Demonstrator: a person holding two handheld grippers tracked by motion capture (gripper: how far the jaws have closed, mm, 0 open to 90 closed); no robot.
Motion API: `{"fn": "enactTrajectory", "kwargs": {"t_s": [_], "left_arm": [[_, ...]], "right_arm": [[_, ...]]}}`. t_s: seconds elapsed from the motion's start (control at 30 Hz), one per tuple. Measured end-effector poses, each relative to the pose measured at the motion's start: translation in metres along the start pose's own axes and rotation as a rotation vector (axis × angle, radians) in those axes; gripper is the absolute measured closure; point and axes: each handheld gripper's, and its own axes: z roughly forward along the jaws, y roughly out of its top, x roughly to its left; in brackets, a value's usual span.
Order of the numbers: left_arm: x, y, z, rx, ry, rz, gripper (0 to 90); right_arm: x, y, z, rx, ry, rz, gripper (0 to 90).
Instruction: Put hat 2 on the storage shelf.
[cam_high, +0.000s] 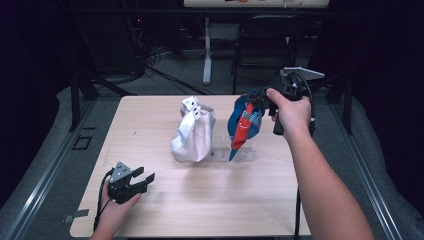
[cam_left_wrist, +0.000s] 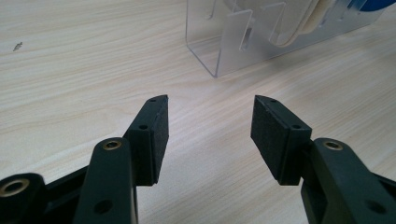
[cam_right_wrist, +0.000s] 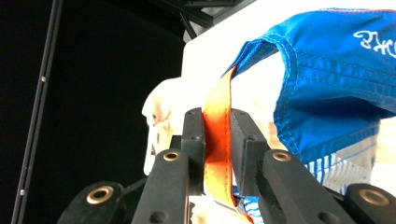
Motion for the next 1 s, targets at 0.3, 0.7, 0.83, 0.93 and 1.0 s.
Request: {"fn": "enactTrajectory", "kwargs": {"t_s": [0.3,0.7,0.83,0.93,1.0], "left_arm": [[0.000,0.000,0.001,-0.003,0.004,-0.001,47.5],[0.000,-0.001,0.001,-0.003,0.006,-0.003,47.6],[0.000,-0.001,0.001,-0.003,0.007,-0.004,47.5],[0.000,0.000,0.001,-0.004,0.009,-0.002,47.6],[0.000,-0.001,0.001,-0.004,0.009,-0.002,47.6]], "right_arm": [[-0.013,-0.006,0.005,0.027,-0.018,-0.007,77.2],[-0.023,-0.012,-0.003,0.029,-0.069,-0.054,74.4],[-0.028,-0.013,-0.009,0.028,-0.076,-0.055,72.4],[-0.031,-0.014,-0.012,0.016,-0.080,-0.054,69.3],[-0.033,-0.015,-0.015,0.010,-0.080,-0.062,67.1]]}}
